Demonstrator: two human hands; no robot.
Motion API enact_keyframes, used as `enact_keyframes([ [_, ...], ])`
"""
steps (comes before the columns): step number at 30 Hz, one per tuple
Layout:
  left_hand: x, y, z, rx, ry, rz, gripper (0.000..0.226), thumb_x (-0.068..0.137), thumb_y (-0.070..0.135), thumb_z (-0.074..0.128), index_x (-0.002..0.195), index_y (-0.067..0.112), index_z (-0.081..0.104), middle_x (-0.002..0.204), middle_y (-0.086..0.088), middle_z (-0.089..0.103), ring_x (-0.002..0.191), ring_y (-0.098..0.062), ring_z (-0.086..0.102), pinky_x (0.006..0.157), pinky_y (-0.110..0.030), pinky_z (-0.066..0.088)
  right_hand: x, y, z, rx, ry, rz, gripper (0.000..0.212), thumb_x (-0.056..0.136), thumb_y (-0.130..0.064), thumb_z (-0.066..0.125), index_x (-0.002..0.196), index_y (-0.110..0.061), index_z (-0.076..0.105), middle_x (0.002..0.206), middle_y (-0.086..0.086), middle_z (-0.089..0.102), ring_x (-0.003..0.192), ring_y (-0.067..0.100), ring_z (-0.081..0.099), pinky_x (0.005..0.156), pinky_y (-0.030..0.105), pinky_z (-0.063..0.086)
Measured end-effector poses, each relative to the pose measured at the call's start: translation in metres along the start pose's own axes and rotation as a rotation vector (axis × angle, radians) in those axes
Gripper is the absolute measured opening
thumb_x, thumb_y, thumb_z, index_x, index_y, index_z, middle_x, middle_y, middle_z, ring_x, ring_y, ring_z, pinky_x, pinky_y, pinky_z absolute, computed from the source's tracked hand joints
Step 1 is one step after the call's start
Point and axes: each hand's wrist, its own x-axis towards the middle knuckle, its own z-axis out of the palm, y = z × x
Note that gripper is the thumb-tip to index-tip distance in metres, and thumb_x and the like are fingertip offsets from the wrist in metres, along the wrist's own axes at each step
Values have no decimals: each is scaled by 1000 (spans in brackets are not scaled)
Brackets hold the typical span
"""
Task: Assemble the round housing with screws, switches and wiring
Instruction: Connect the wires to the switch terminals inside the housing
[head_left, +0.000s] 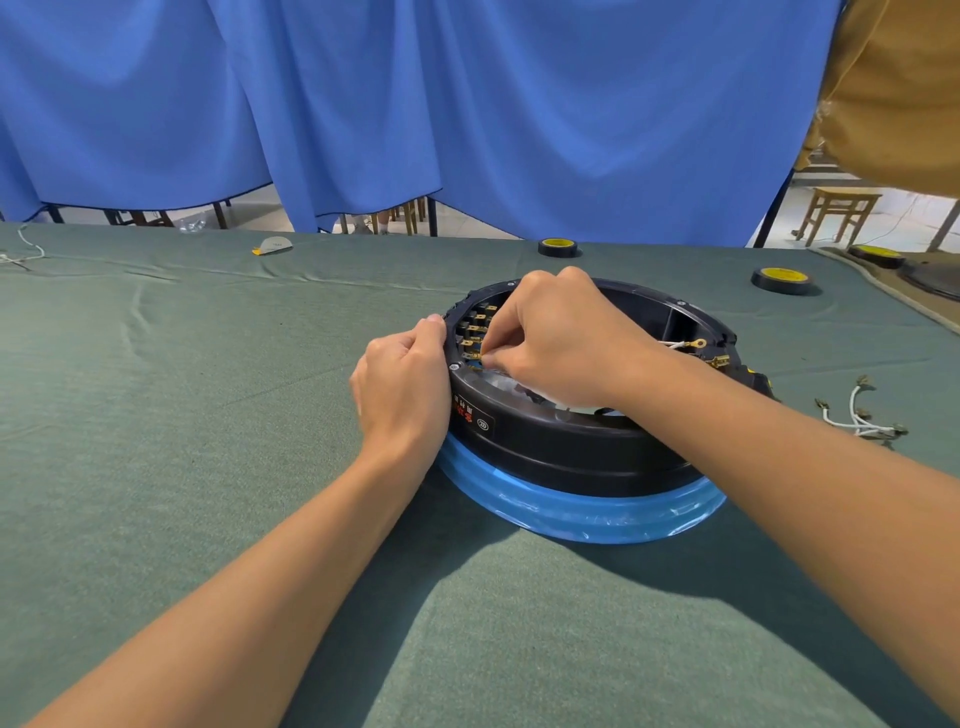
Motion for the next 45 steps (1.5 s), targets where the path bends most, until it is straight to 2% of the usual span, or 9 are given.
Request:
enact_keyframes([
  [6,-10,15,-1,-34,-41,27,42,77,38,41,37,24,47,71,16,62,112,-42,54,105,-64,31,2,3,1,22,-3,-4,9,86,-14,71,88,-12,79,79,1,69,75,15,63,75,35,57],
  [12,-12,15,-1,0,-42,47,46,81,32,41,35,23,42,34,18,44,97,-29,55,104,-65,31,6,2,6,-102,18,-70,11,89,-18,65,95,-12,72,88,8,62,82,23,57,71,30,50],
  [19,-11,10,0,25,-29,53,56,92,20,46,39,22,28,32,15,37,51,-11,36,103,-65,32,6,-1,8,-164,33,-112,16,88,-19,65,100,-9,69,94,10,64,81,22,57,70,30,50],
  [24,-9,9,0,-11,-10,67,51,91,21,46,42,21,29,34,15,44,61,-21,49,102,-67,31,7,-3,8,-189,41,-123,16,87,-19,64,100,-10,69,94,10,64,82,23,57,70,31,51],
  [28,-11,11,1,-5,-6,86,53,90,23,45,37,22,44,56,22,60,100,-29,55,103,-65,30,8,-3,9,-194,36,-136,17,87,-19,64,102,-10,69,95,10,64,81,21,58,73,33,54],
  [32,-9,11,0,16,-34,68,52,88,27,44,37,28,47,34,16,41,60,-25,40,98,-61,36,8,-2,9,-168,22,-127,16,89,-20,63,100,-11,70,94,8,65,81,19,57,72,31,52],
  [37,2,6,0,-28,-57,13,41,74,36,48,38,19,39,37,12,32,61,-20,36,65,-38,31,1,3,-11,-54,98,-60,20,89,-27,63,79,-16,77,67,-7,60,79,20,54,73,30,47],
  [43,17,1,-4,-111,-306,-124,33,83,35,60,53,27,70,53,15,59,51,1,51,64,-30,36,-34,33,-39,-114,302,65,18,86,-27,64,72,-22,73,61,-12,62,73,25,61,74,36,51],
  [45,18,0,-5,-79,-340,-133,25,77,44,59,63,28,74,67,14,69,67,1,59,74,-32,39,-45,43,-36,-107,317,128,17,86,-26,64,73,-22,73,67,-8,68,76,25,63,79,38,52],
])
